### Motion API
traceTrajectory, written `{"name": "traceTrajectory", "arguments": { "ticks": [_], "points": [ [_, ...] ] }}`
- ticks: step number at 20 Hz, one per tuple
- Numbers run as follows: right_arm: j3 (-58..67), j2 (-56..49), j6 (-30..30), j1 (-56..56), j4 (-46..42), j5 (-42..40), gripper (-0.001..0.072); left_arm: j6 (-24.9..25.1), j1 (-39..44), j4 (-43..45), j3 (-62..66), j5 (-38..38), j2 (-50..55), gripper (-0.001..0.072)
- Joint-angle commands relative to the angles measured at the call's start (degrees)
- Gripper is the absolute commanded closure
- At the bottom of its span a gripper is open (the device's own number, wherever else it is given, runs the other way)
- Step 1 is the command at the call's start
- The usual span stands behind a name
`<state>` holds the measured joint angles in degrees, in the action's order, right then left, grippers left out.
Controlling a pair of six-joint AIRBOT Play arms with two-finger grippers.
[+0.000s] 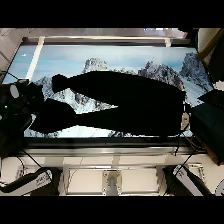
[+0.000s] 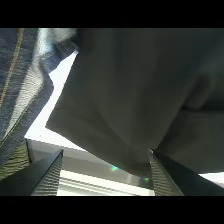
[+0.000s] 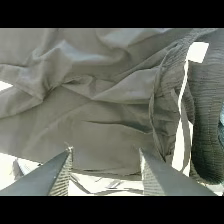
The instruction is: Fold the clothes and pants, and hang the long-sleeved shirts on hangers.
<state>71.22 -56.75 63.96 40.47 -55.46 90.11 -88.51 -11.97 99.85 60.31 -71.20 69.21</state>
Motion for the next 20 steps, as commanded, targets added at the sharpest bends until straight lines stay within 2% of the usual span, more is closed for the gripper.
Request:
{"name": "traceTrajectory", "arguments": {
  "ticks": [1,3,7,9,12,15,17,20],
  "points": [
    [0.0,0.0,0.0,0.0,-0.2,0.3,0.0261,-6.8,-1.8,-3.5,-1.7,-0.8,0.4,0.0105],
    [0.0,0.0,0.0,0.0,-0.3,0.3,0.0261,-9.4,-4.2,-9.9,-8.2,1.1,0.2,0.0106],
    [0.0,0.0,-0.3,0.0,-0.3,0.3,0.0261,-15.2,-9.2,-25.2,-21.2,15.7,-4.7,0.0108],
    [0.0,0.0,-0.6,0.0,-0.3,0.3,0.0261,-15.2,-13.6,-31.2,-26.1,18.8,-9.3,0.011],
    [-0.1,0.0,-0.7,0.0,-0.3,0.3,0.0261,-13.7,-24.8,-36.0,-29.5,18.2,-17.3,0.0113],
    [-0.2,0.0,-0.7,0.0,-0.4,0.2,0.0261,-7.0,-40.5,-38.5,-29.5,16.2,-24.4,0.0114],
    [-0.2,-0.1,-0.6,0.0,-0.3,-0.5,0.0262,-2.0,-49.9,-44.0,-29.5,15.8,-24.0,0.0113],
    [-0.2,-0.1,-0.3,0.0,0.2,-1.6,0.0261,13.1,-55.5,-57.5,-29.5,12.3,-15.8,0.0113]
  ]
}}
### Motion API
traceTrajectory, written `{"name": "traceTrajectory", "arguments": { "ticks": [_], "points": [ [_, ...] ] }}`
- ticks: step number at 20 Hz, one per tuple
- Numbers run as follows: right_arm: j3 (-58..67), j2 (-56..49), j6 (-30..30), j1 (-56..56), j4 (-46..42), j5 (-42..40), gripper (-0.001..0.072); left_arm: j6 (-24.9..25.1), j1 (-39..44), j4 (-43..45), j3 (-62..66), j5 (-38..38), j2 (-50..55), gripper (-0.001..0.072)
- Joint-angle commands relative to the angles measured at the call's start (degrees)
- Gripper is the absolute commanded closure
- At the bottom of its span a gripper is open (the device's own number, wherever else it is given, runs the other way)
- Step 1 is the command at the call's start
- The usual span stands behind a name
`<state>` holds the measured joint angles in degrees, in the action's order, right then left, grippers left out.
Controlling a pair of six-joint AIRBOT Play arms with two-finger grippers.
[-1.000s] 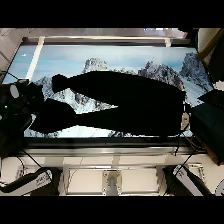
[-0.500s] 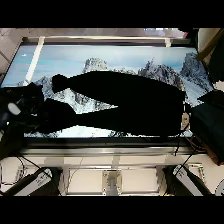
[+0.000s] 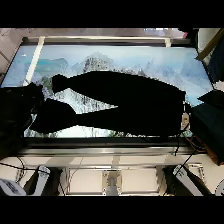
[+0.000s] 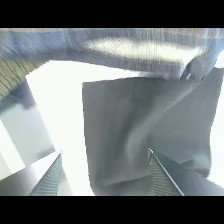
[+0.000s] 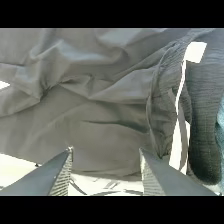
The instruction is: Fold the clothes and pants, and hang the long-sleeved shirts on hangers.
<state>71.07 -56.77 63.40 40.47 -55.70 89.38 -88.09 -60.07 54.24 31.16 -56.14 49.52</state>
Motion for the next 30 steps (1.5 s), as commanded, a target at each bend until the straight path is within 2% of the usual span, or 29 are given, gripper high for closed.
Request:
{"name": "traceTrajectory", "arguments": {
  "ticks": [1,2,4,8,11,16,17,18,19,25,28,30],
  "points": [
    [0.0,0.0,1.1,0.0,0.5,-0.9,0.0262,14.3,-7.4,-12.7,-0.3,-3.6,7.4,0.0114],
    [0.0,0.0,2.6,0.0,0.5,-0.8,0.0262,14.3,-7.3,-12.7,-0.3,-3.8,10.8,0.0116],
    [0.0,0.0,4.7,0.0,0.5,-0.4,0.0261,16.7,-7.4,-12.8,-0.2,-3.8,16.7,0.0247],
    [0.0,0.0,6.7,0.0,0.5,-0.2,0.0262,21.6,-7.3,-12.8,-0.1,-2.8,22.1,0.0244],
    [0.0,0.0,6.7,0.0,0.5,-0.3,0.0262,21.7,-5.4,-13.3,0.0,0.2,23.7,0.0244],
    [0.0,0.0,6.7,-1.7,0.5,-0.4,0.0261,23.1,3.0,-18.2,0.0,6.7,26.5,0.0251],
    [0.0,0.0,6.7,-2.1,0.5,-0.3,0.0262,23.1,4.1,-18.6,0.3,7.5,26.5,0.0429],
    [0.0,0.0,6.6,-2.4,0.4,-0.3,0.0262,23.2,4.6,-18.6,1.0,7.5,26.5,0.0679],
    [0.0,0.0,6.7,-2.4,0.5,-0.3,0.0261,23.6,4.7,-18.6,2.4,6.6,26.4,0.0699],
    [0.0,0.0,6.7,-2.4,0.4,-0.3,0.0262,24.6,7.3,-18.5,15.2,-2.5,18.1,0.0702],
    [0.0,0.0,6.6,-2.4,0.4,-0.9,0.0262,23.8,17.2,-18.5,23.0,0.0,17.8,0.0703],
    [0.0,0.0,6.6,-2.4,0.4,-1.6,0.0262,21.0,25.6,-18.5,27.7,7.7,20.5,0.0703]
  ]
}}
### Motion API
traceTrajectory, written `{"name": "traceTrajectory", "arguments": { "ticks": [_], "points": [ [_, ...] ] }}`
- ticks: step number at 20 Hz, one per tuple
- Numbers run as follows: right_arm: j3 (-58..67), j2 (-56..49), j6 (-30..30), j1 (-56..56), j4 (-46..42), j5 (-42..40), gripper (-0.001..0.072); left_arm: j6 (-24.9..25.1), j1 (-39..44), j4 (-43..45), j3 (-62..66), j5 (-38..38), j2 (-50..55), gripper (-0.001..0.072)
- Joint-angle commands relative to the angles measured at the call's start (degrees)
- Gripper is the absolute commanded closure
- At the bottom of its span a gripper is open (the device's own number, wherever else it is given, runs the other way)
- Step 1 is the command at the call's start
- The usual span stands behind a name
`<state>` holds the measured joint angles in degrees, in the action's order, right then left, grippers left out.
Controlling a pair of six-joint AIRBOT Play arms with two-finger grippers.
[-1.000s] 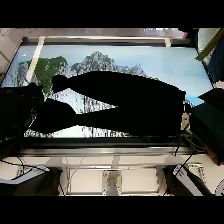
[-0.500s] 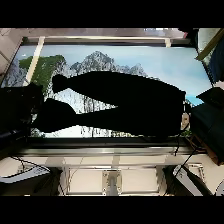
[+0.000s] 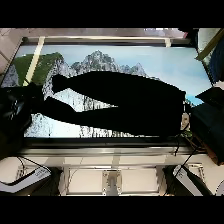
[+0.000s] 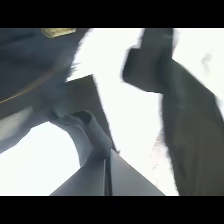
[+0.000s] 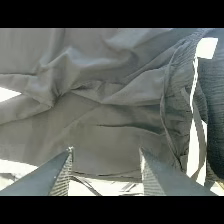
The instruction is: Fold the clothes and pants, and hang the long-sleeved shirts on hangers.
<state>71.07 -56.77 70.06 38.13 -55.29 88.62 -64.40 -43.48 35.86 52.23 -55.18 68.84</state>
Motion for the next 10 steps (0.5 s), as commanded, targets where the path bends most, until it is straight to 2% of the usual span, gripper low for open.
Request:
{"name": "traceTrajectory", "arguments": {
  "ticks": [1,3,5,9,10],
  "points": [
    [0.0,0.0,0.0,-0.1,0.0,-1.3,0.0261,-4.3,12.6,-0.1,9.0,12.1,3.3,0.0702],
    [0.0,0.0,-0.1,-0.1,0.0,-2.1,0.0262,-7.3,17.7,-0.2,14.8,18.2,8.9,0.0703],
    [0.0,0.0,-0.1,-0.1,0.0,-3.6,0.0261,-7.6,20.6,-0.1,21.3,18.3,16.0,0.0703],
    [0.0,0.0,0.0,-0.1,0.0,-6.1,0.0262,-13.5,21.7,-0.1,29.0,21.8,27.7,0.0703],
    [0.0,-0.1,0.0,-0.1,0.0,-6.3,0.0262,-13.6,21.7,-0.1,29.8,22.3,29.6,0.0702]
  ]
}}
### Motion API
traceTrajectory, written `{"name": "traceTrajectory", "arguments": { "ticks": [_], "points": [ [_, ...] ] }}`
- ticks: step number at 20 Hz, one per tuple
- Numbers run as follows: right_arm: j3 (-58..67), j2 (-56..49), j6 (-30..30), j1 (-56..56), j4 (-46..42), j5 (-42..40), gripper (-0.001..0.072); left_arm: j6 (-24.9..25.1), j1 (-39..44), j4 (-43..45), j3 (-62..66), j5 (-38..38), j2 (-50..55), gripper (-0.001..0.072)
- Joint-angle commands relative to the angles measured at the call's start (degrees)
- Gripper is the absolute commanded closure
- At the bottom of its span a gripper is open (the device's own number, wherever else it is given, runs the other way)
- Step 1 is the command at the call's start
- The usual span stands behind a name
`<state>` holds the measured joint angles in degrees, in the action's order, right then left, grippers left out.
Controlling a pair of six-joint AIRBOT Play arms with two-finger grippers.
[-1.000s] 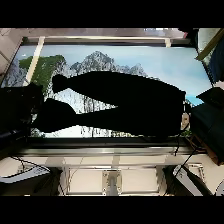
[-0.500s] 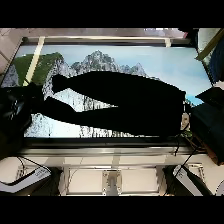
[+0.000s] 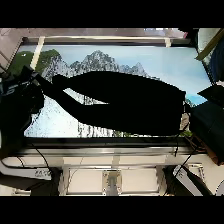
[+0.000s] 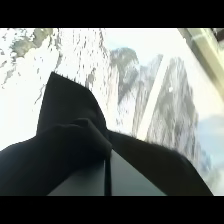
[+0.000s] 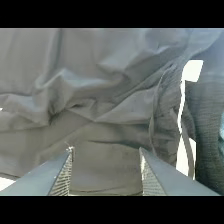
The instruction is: Fold the clothes and pants, and hang the long-sleeved shirts on hangers.
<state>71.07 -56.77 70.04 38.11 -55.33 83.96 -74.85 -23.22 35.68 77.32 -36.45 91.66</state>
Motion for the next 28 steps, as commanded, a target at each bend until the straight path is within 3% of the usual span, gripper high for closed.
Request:
{"name": "traceTrajectory", "arguments": {
  "ticks": [1,2,3,4,5,8,10,12,13,17,19,21,25,28],
  "points": [
    [0.0,-0.1,0.0,0.0,0.0,-1.8,0.0262,-3.1,1.4,0.1,5.4,3.5,8.5,0.0701],
    [0.0,-0.1,0.0,-0.1,0.1,-2.3,0.0262,-3.1,1.4,0.0,5.6,3.4,9.6,0.0673],
    [0.0,-0.1,0.0,-0.1,0.1,-3.0,0.0262,-2.9,1.5,0.0,5.7,3.4,10.0,0.0491],
    [0.0,-0.1,0.0,-0.1,0.1,-3.5,0.0262,-1.2,1.4,0.0,6.1,3.4,9.9,0.02],
    [0.0,-0.1,0.1,-0.1,0.1,-3.7,0.0262,-0.4,1.2,0.1,6.8,2.5,9.6,0.016],
    [0.0,-0.1,0.0,-0.1,0.0,-2.9,0.0262,3.2,-2.2,0.8,8.1,-7.2,5.9,0.0163],
    [0.0,-0.1,0.0,-0.1,0.0,-2.7,0.0262,3.2,-5.5,6.4,7.8,-16.7,3.1,0.0169],
    [0.0,-0.1,-0.2,-0.1,0.0,-2.7,0.0262,1.8,-8.4,13.0,4.7,-22.7,0.0,0.0297],
    [0.0,-0.1,-0.2,-0.1,0.0,-2.8,0.0262,1.8,-9.4,15.4,1.2,-23.9,-2.1,0.0298],
    [0.0,-0.1,-0.4,-0.1,-0.1,-3.2,0.0262,2.6,-10.4,8.0,-16.4,-16.7,-8.7,0.0297],
    [0.0,-0.1,-0.4,-0.1,-0.1,-4.5,0.0262,7.4,-7.1,7.4,-18.0,-13.7,-7.2,0.0297],
    [0.0,-0.1,-0.4,-0.1,-0.1,-4.9,0.0262,7.6,-3.2,7.3,-18.0,-8.2,-4.8,0.0296],
    [0.0,-0.1,-0.5,-0.1,-0.2,-4.9,0.0262,-2.3,-1.7,7.3,-18.0,0.5,-1.2,0.0293],
    [0.0,-0.1,-0.5,-0.1,-0.4,-5.0,0.0262,-3.4,-2.6,7.1,-18.0,1.2,-0.5,0.0293]
  ]
}}
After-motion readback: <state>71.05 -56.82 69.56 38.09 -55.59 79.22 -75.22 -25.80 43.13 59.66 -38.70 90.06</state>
